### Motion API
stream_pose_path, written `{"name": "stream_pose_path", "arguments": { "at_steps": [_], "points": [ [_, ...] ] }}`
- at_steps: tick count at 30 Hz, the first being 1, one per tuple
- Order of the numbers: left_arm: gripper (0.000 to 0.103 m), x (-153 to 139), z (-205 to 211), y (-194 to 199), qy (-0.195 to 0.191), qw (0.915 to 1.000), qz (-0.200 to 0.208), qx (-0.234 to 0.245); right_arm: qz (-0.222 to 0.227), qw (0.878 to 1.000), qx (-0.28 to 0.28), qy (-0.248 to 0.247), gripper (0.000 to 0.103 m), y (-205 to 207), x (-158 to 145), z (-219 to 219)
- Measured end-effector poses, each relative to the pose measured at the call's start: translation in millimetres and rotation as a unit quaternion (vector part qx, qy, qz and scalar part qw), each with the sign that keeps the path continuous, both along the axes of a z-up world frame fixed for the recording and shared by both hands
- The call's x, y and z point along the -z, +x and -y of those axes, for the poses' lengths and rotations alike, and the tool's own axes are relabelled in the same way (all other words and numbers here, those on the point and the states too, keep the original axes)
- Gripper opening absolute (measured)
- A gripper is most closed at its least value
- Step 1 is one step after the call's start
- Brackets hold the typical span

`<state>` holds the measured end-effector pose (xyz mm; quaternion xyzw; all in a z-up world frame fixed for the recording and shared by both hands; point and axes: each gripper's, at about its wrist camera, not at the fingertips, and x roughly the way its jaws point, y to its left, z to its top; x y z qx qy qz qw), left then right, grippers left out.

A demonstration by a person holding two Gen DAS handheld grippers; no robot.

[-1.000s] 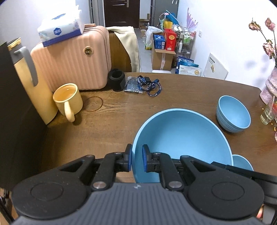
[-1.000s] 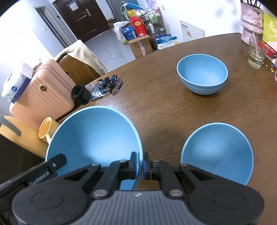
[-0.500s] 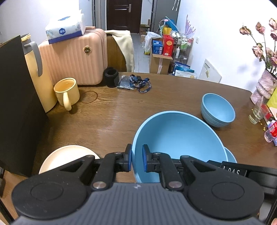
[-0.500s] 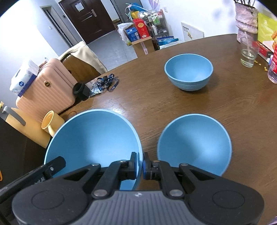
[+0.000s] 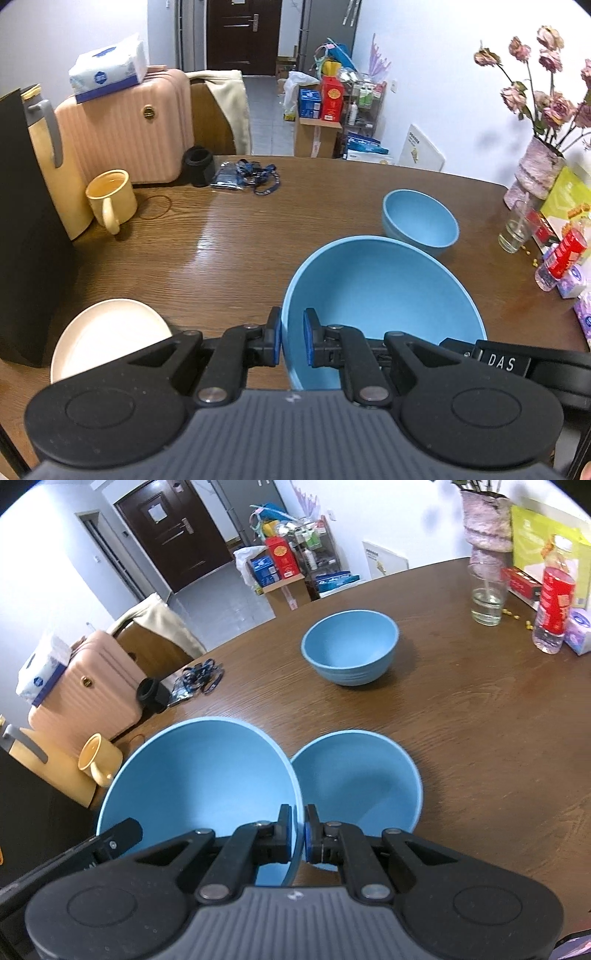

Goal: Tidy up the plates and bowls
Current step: 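Carry the held blue bowl with both grippers onto the other blue bowl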

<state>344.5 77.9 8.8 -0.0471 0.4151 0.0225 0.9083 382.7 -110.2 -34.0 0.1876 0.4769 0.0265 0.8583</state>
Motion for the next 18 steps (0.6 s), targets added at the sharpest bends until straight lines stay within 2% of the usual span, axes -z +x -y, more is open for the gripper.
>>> {"name": "stream_pose_path", "arguments": {
  "at_steps": [18],
  "points": [
    [0.013,20,43,15,-0.002,0.9991,-0.018,0.038,-0.013,0.999,0.038,-0.004,0.007,5,19,42]
  ]
}}
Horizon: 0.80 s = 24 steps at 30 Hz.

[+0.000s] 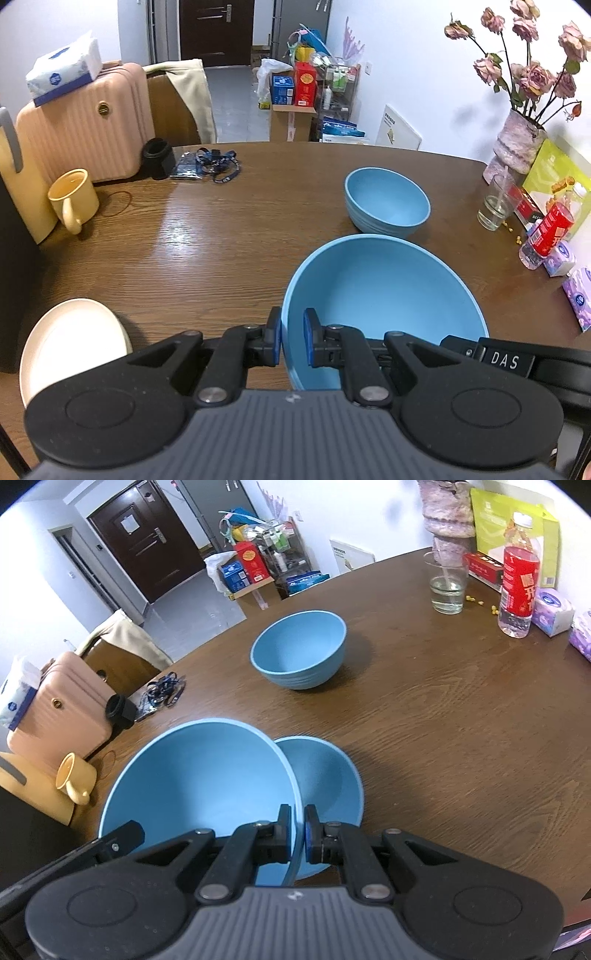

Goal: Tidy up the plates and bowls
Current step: 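Carry the held blue bowl with both grippers onto the other blue bowl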

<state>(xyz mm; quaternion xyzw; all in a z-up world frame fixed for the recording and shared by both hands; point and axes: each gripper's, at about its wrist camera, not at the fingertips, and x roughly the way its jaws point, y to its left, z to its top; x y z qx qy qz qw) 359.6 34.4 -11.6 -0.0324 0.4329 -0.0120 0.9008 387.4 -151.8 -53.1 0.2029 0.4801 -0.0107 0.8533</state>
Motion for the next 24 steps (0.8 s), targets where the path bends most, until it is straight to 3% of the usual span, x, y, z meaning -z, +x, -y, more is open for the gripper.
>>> {"name": "stream_pose_path", "arguments": {
  "at_steps": [13,24],
  "points": [
    [0.013,18,22,23,-0.001,0.9997,-0.012,0.019,-0.009,1.000,0.014,-0.010,0.007,16,15,21],
    [0.013,39,26,37,0.004,0.9997,-0.017,0.020,0.000,0.999,-0.011,-0.045,0.007,29,32,16]
  ]
}}
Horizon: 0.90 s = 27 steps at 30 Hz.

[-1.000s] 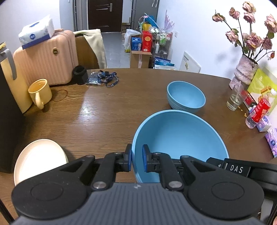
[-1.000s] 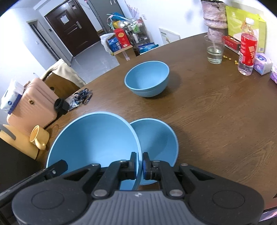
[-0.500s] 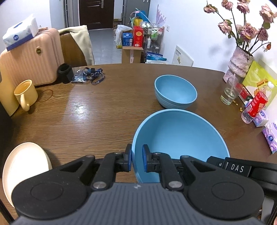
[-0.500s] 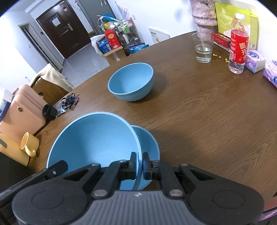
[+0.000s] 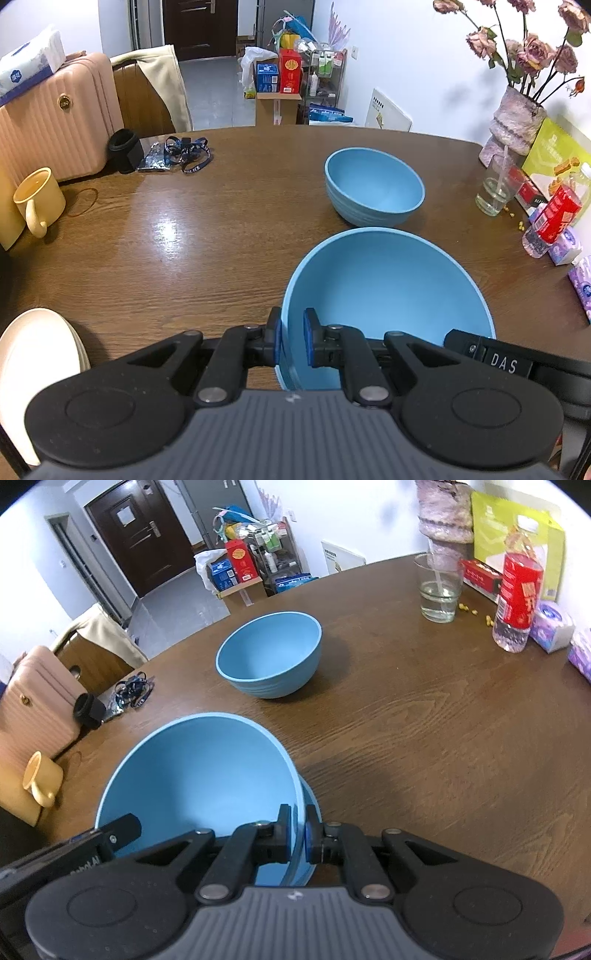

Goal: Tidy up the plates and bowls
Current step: 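Carry the held blue bowl with both grippers onto the other blue bowl, then open both grippers to release the bowl into the other bowl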

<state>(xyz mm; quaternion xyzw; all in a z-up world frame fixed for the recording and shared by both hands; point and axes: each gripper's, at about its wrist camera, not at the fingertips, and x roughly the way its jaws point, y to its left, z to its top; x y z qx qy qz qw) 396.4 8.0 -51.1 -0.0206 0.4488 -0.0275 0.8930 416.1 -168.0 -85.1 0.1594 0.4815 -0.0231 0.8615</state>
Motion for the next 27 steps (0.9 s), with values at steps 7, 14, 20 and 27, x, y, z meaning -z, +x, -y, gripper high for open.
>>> {"name": "stream_pose_path", "arguments": {
  "at_steps": [7,14,20,27],
  "points": [
    [0.013,15,1,6,0.009,0.9999,-0.005,-0.001,0.006,0.999,-0.022,-0.030,0.007,4,8,-7],
    [0.013,30,5,7,0.030,0.9995,-0.002,0.002,0.015,0.996,-0.050,-0.070,0.007,8,16,-19],
    [0.013,38,3,10,0.038,0.9993,-0.003,0.003,0.012,0.994,-0.066,-0.082,0.008,10,25,-24],
    [0.013,46,5,10,0.045,0.9989,-0.006,0.008,0.018,0.993,-0.072,-0.096,0.008,10,28,-26]
  ]
}}
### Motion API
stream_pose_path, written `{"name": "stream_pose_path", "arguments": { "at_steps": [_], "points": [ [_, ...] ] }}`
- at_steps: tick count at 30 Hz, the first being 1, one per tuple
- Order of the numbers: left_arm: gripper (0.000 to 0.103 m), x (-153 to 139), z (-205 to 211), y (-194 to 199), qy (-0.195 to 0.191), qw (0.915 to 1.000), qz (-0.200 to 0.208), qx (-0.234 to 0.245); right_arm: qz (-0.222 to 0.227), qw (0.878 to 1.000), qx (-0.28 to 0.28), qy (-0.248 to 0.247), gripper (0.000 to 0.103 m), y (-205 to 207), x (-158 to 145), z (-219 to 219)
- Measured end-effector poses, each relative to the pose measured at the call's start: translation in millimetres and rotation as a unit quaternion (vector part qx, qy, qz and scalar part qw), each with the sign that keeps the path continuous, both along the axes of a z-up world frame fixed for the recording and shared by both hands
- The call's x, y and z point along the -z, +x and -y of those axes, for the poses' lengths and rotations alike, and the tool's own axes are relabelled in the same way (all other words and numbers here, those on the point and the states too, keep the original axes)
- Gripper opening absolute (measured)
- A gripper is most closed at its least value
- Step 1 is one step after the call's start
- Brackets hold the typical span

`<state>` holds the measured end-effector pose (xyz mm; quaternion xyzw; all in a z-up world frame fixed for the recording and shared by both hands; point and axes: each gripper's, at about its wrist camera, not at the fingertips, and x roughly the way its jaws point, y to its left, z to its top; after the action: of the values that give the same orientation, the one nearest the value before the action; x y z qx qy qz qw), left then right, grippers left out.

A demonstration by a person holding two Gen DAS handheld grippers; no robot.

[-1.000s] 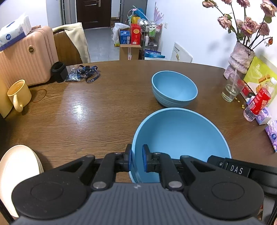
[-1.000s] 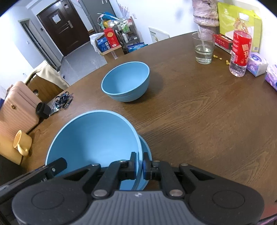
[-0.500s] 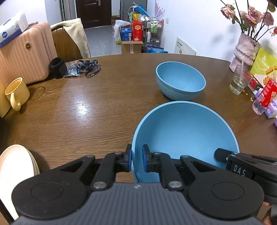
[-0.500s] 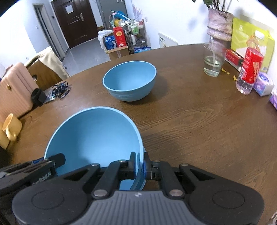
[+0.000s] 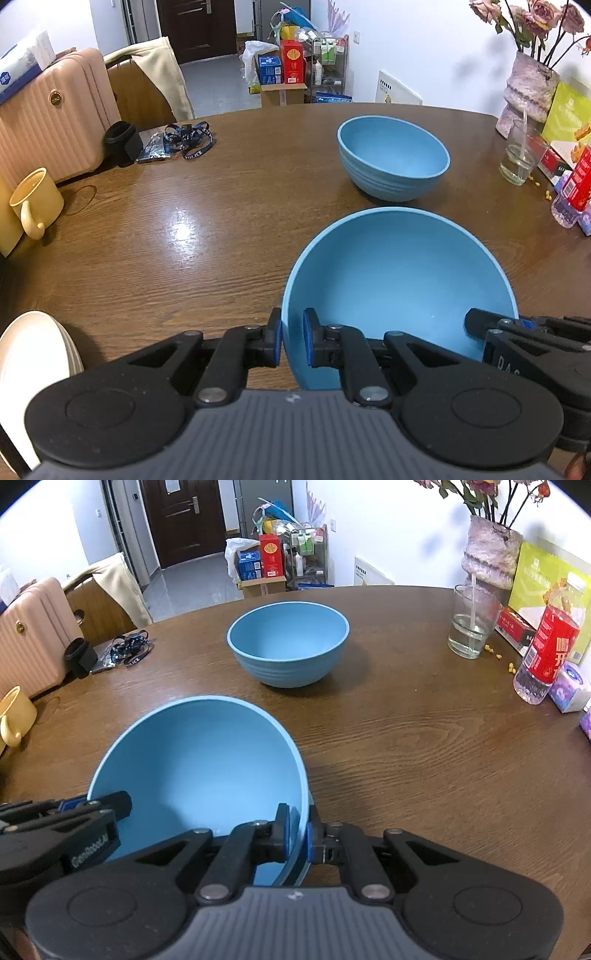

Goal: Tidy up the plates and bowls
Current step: 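Open both grippers to release the bowl into the other bowl, then move both grippers to the rim of the stacked blue bowls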

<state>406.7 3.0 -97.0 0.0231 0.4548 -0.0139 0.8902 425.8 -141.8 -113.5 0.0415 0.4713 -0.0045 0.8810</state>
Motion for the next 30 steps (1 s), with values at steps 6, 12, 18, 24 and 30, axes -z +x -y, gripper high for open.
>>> {"name": "stream_pose_path", "arguments": {
  "at_steps": [6,12,18,24,30],
  "points": [
    [0.013,4,-1,0,0.001,1.0000,-0.003,-0.002,0.004,1.000,-0.006,-0.007,0.009,-2,1,-2],
    [0.013,3,2,-1,0.002,1.0000,0.003,-0.001,0.005,1.000,-0.014,-0.016,0.012,-2,0,-3],
    [0.014,1,-1,-3,0.000,0.9999,0.005,-0.014,0.009,1.000,-0.014,-0.013,0.021,-3,-2,1],
    [0.048,-9,-8,-9,-0.006,0.9993,0.015,-0.035,0.016,1.000,-0.006,-0.002,0.057,-5,-8,11],
    [0.094,-23,-17,-20,-0.011,0.9978,0.028,-0.060,0.020,1.000,-0.007,0.016,0.084,-11,-16,21]
  ]
}}
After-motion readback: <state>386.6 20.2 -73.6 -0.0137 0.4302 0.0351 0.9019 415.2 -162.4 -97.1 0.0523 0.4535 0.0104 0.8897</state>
